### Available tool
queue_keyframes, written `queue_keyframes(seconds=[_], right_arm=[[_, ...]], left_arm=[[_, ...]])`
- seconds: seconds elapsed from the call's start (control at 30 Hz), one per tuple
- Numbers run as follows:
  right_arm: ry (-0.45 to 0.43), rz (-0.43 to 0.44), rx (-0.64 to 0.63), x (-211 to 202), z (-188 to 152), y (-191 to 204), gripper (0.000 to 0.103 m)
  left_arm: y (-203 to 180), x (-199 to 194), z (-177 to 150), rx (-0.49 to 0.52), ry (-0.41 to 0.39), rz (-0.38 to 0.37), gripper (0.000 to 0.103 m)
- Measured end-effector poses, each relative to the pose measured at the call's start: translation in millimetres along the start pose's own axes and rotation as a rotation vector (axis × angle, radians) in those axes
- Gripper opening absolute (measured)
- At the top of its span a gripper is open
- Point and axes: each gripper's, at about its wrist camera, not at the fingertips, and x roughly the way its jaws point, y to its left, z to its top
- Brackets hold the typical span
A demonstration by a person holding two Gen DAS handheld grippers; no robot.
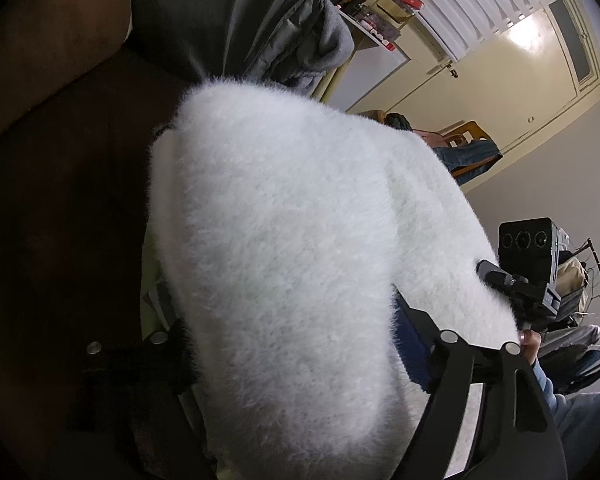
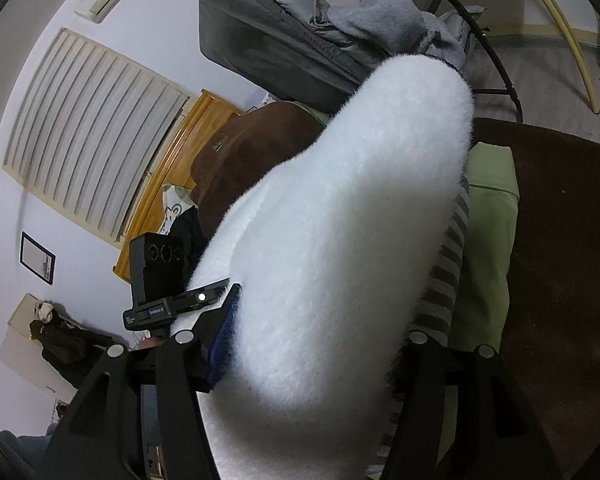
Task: Fold large clothes
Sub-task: 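Carry the folded cardigan with both tools toward the stack of folded clothes, then lower the cardigan onto the green and striped stack and open both tools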
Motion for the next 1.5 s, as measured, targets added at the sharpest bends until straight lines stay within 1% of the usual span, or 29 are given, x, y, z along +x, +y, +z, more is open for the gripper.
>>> queue_keyframes(seconds=[0.2,0.27,0.47,0.67,0.8,0.93,1.03,1.1,1.13,1.2,1.23,1.33,1.37,1.43,1.5], right_arm=[[0.015,-0.019,-0.022,-1,-1,6,0.059],[0.02,-0.024,-0.03,-2,-1,7,0.059],[0.025,-0.052,-0.055,-6,-4,14,0.06],[0.036,-0.083,-0.065,-11,-5,16,0.06],[0.052,-0.108,-0.074,-16,-5,19,0.06],[0.08,-0.123,-0.08,-21,-3,21,0.06],[0.117,-0.154,-0.109,-26,3,26,0.06],[0.133,-0.175,-0.129,-29,3,29,0.061],[0.138,-0.186,-0.138,-31,3,31,0.062],[0.142,-0.239,-0.176,-38,2,38,0.078],[0.136,-0.271,-0.205,-43,0,42,0.079],[0.121,-0.295,-0.231,-53,-1,51,0.084],[0.113,-0.318,-0.252,-57,-2,57,0.087],[0.101,-0.324,-0.288,-64,-5,68,0.087],[0.095,-0.316,-0.314,-68,-9,80,0.093]], left_arm=[[12,-2,0,-0.004,0.012,0.028,0.094],[16,-6,-1,0.005,0.008,0.043,0.096],[20,-19,-1,0.03,-0.005,0.083,0.096],[23,-34,-2,0.023,-0.032,0.127,0.096],[18,-42,-2,0.025,-0.024,0.169,0.096],[17,-64,-6,0.022,-0.041,0.21,0.096],[8,-86,-4,0.026,-0.076,0.244,0.096],[-2,-102,-1,0.038,-0.105,0.283,0.096],[-6,-106,0,0.043,-0.113,0.295,0.096],[-17,-116,2,0.057,-0.127,0.322,0.096],[-22,-120,3,0.06,-0.132,0.333,0.096],[-38,-132,3,0.06,-0.163,0.353,0.096],[-42,-134,2,0.057,-0.172,0.359,0.096],[-50,-137,-1,0.05,-0.191,0.381,0.096],[-63,-139,-8,0.056,-0.207,0.417,0.096]])
